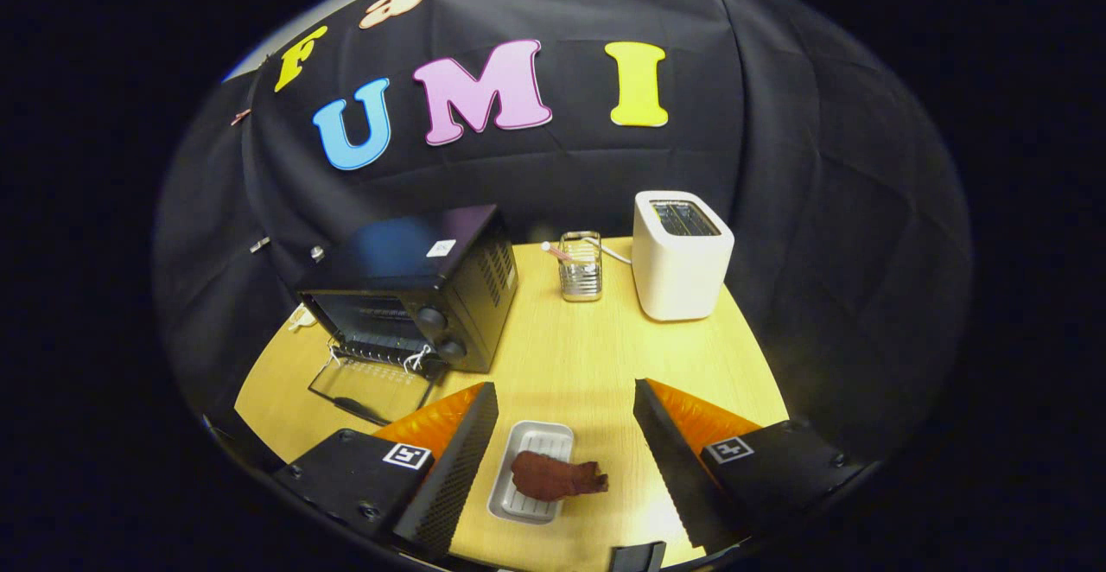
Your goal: Open the toaster oven, put the food inside, and close the toaster oven door.
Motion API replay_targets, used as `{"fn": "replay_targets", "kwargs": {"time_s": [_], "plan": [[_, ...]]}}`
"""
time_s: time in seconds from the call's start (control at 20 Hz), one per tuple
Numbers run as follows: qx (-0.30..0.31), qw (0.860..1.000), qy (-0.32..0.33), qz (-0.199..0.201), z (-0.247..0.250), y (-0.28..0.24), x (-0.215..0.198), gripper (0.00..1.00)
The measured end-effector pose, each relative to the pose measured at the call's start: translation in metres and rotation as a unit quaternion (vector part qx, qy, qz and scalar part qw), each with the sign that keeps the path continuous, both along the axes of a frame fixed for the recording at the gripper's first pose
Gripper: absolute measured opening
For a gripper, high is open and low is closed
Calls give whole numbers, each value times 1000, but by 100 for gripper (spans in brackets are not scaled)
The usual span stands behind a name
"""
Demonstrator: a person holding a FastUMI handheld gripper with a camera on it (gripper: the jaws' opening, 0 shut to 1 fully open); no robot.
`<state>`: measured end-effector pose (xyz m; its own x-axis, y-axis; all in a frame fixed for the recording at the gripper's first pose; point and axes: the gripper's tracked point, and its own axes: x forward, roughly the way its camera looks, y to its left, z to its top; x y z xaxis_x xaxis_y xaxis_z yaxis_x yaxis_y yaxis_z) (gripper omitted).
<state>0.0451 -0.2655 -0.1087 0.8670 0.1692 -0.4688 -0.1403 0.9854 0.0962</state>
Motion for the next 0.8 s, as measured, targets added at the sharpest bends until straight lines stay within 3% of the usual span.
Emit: {"fn": "replay_targets", "kwargs": {"time_s": [0.4, 0.7, 0.75, 0.8], "plan": [[48, 993, 101, 38, -81, -27, -12, 98], [172, 962, 210, 29, -137, -15, -19, 97], [193, 956, 218, 25, -140, -11, -19, 95], [213, 951, 222, 24, -139, -8, -17, 86]]}}
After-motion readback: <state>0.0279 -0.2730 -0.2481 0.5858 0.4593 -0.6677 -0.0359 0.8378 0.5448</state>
